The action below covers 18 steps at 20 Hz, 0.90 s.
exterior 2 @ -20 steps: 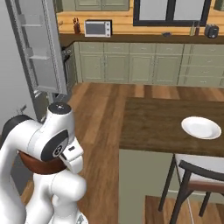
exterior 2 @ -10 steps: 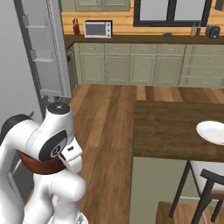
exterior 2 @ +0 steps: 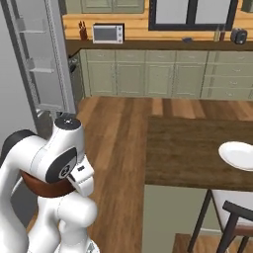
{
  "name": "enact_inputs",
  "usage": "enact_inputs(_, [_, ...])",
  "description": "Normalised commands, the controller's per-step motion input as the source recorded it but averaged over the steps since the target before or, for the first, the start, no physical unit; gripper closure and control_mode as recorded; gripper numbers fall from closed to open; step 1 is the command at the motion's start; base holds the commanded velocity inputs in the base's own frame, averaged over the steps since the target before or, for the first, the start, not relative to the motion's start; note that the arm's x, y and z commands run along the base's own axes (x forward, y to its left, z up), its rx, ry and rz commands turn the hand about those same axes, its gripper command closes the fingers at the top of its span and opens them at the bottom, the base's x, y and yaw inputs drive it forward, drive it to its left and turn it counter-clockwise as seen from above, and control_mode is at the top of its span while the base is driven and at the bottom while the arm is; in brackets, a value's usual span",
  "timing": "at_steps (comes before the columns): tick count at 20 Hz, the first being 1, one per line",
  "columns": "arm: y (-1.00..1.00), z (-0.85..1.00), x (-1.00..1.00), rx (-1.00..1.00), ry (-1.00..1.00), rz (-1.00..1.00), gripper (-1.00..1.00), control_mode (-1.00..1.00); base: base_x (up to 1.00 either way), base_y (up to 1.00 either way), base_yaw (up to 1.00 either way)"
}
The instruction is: Pick the chicken drumstick and tomato from their plates and place them in the bowl. Then put the bowl in the fridge.
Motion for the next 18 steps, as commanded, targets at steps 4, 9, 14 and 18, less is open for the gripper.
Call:
enact_inputs(4, [0.00,0.00,0.00,0.00,0.00,0.00,1.00,1.00,0.65,-0.01,0.00])
enact_inputs(9, [0.00,0.00,0.00,0.00,0.00,0.00,1.00,1.00,0.72,-0.05,-0.02])
enact_inputs(14, [0.00,0.00,0.00,0.00,0.00,0.00,1.00,1.00,0.81,-0.05,-0.08])
enact_inputs(18, [0.00,0.00,0.00,0.00,0.00,0.00,1.00,1.00,0.69,-0.15,-0.02])
